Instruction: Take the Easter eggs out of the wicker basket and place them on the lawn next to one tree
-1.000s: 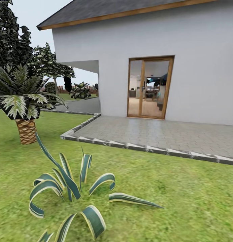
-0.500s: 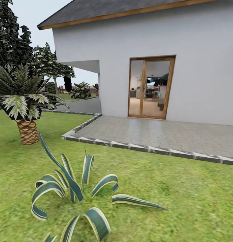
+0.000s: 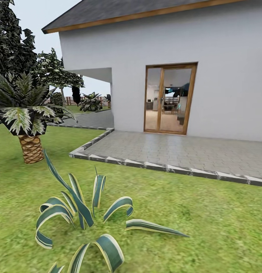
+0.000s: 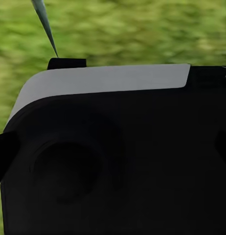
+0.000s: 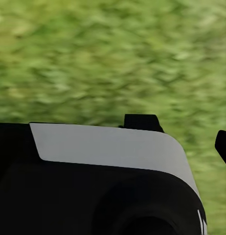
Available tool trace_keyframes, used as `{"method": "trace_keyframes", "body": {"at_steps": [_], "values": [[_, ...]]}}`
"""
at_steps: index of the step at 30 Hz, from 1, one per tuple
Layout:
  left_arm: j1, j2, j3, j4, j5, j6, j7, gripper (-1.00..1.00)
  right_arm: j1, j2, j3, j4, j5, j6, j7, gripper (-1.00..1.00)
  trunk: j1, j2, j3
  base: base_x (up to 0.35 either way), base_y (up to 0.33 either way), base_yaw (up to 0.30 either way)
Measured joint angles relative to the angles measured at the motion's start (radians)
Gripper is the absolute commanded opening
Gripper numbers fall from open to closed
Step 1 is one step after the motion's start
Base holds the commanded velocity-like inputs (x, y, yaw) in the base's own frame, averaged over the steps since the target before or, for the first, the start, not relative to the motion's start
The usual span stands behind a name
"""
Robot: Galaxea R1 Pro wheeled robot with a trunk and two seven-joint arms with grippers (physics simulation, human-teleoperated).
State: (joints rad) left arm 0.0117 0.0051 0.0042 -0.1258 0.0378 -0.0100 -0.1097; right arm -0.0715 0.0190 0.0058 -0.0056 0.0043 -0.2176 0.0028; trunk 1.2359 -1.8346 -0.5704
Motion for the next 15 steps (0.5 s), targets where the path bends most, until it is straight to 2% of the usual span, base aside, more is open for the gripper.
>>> {"method": "trace_keyframes", "body": {"at_steps": [11,15], "values": [[0.0,-0.001,0.0,0.0,0.001,0.0,0.0,1.0,0.0,0.001,0.0,0.001,0.0,0.0,0.0,1.0,0.0,0.0,0.0,-0.024,0.0,0.0],[0.0,-0.001,0.0,0.0,0.001,0.0,0.0,1.0,0.0,0.001,0.0,0.001,0.0,0.0,0.0,1.0,0.0,0.0,0.0,-0.193,0.0,0.0]]}}
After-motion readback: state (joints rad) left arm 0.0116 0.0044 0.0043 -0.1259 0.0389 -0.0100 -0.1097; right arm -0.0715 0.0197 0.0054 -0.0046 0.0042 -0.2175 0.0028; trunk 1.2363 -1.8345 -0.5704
